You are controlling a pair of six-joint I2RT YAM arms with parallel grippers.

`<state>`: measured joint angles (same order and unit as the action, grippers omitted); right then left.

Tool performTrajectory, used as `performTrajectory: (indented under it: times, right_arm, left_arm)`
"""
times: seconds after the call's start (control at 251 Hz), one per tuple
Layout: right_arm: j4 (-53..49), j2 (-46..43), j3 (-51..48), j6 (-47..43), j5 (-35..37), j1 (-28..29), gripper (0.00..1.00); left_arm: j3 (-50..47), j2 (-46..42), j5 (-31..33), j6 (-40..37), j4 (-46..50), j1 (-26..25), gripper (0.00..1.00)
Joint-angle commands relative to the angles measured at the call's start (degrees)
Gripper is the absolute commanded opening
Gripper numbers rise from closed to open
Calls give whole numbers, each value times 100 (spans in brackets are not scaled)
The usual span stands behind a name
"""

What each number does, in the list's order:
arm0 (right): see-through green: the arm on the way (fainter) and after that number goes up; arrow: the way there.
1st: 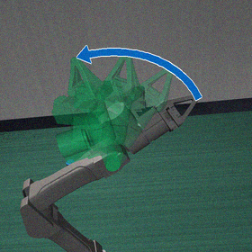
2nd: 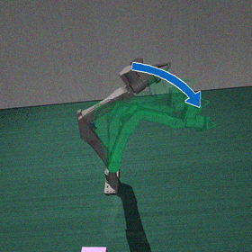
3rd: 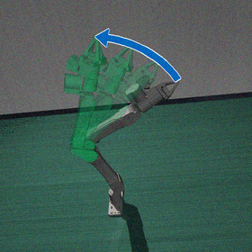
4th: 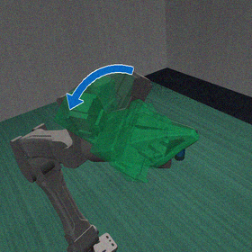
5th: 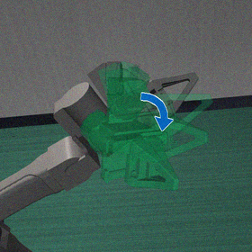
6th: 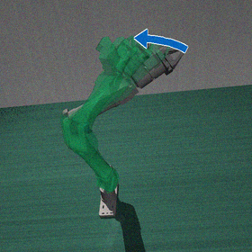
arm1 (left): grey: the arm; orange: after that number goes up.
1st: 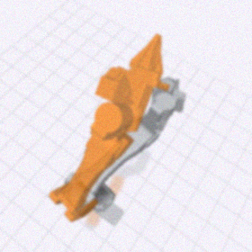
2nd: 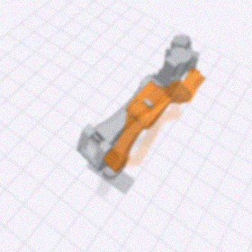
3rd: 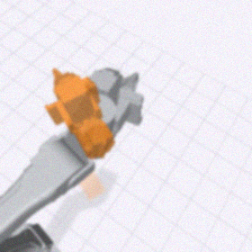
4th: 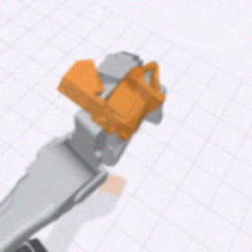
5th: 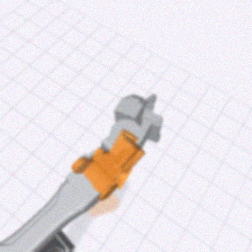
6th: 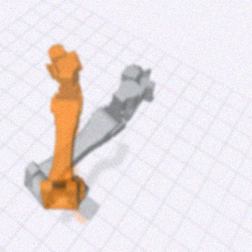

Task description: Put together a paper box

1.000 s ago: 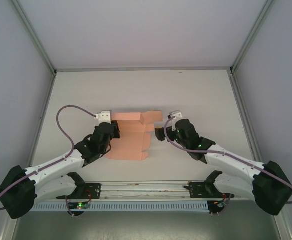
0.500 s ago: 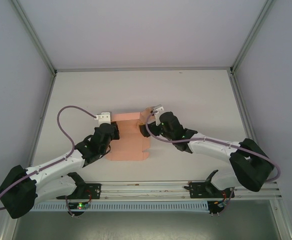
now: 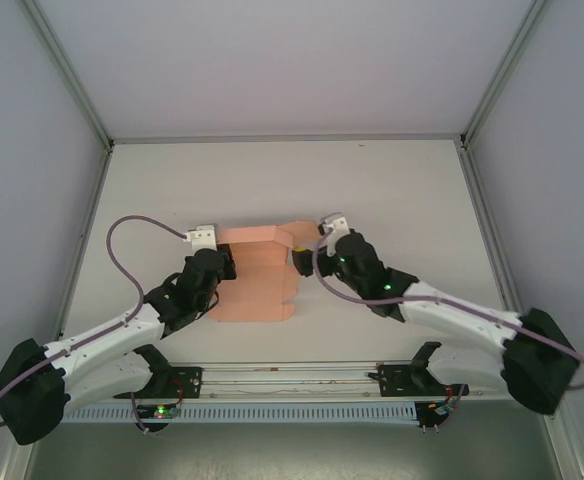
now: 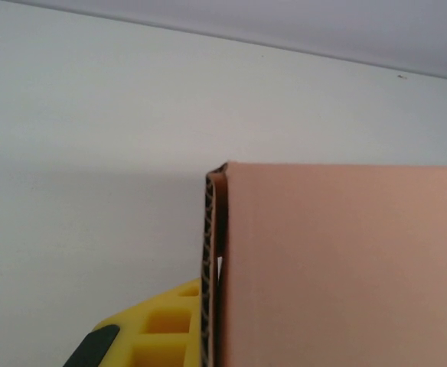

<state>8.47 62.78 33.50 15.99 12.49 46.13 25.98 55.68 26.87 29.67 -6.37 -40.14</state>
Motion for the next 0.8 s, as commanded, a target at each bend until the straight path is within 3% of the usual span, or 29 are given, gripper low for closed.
performTrajectory:
  times: [0.0, 0.18, 0.359, 0.547, 0.794]
  right_arm:
    - [-748, -995, -409, 38, 31, -302, 97]
    - [-804, -2197, -693, 86, -781, -1614, 97]
    - [-667, -1182, -87, 205, -2100, -2835, 93]
    - [-447, 141, 574, -137, -3433, -2599, 85]
    - [-509, 783, 842, -491, -4040, -1581, 81]
  left_arm:
    - [-66, -154, 116, 1, 142, -55, 0]
    - [-38, -194, -124, -154, 170, -56, 0]
    - [4, -186, -281, -222, 193, -55, 0]
    - [61, -147, -243, -131, 211, -53, 0]
    - [141, -77, -126, 21, 253, -54, 0]
